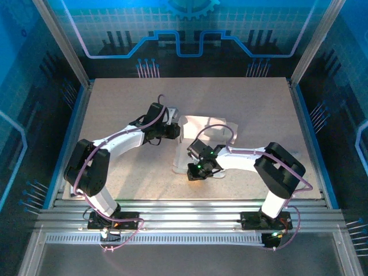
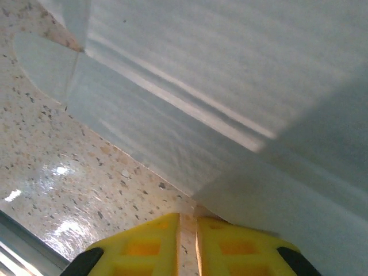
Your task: Fold the paper box
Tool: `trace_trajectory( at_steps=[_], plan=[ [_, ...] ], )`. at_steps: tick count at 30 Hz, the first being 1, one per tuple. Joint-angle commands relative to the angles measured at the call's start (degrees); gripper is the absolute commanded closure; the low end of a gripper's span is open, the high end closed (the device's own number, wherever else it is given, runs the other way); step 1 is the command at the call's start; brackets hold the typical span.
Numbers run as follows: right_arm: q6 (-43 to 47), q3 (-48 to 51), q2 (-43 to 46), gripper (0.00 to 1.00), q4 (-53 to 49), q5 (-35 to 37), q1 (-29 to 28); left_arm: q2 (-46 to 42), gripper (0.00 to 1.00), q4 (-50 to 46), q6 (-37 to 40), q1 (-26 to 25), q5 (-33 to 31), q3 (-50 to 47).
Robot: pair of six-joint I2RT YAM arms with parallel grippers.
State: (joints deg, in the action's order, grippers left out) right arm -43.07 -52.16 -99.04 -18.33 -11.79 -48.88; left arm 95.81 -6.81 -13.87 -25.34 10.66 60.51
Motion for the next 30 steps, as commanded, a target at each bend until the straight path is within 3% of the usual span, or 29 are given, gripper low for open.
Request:
trace_trajectory(
  at_steps=[1,9,16,23,30],
  plan=[
    [1.14,-2.35,-4.49,0.82,18.41,-5.46,-3.76,-0.77,0.89,-1.37,-2.03,-1.54,-0.06,-2.87],
    [1.56,-3.06,-3.67,0.81,20.0,-8.0,-3.79,-1.45,0.9,-1.74,-0.94,-1.82,-3.25,-5.61],
    [3.49,-2.87,2.52,0.79,16.06,-6.25,-2.85,-1.72,0.9,-0.32,-1.25,-1.88,-3.11,-7.01],
    [5.72,-1.69,7.76,0.68,12.26,-7.39,-0.27,-2.43,0.9,-0.06,-1.4,-2.11,-3.61,-7.07],
    [8.71,-2.36,15.81,0.64,6.72,-7.25,4.01,-2.99,0.89,-0.31,-1.69,-2.77,-4.06,-6.91]
  ],
)
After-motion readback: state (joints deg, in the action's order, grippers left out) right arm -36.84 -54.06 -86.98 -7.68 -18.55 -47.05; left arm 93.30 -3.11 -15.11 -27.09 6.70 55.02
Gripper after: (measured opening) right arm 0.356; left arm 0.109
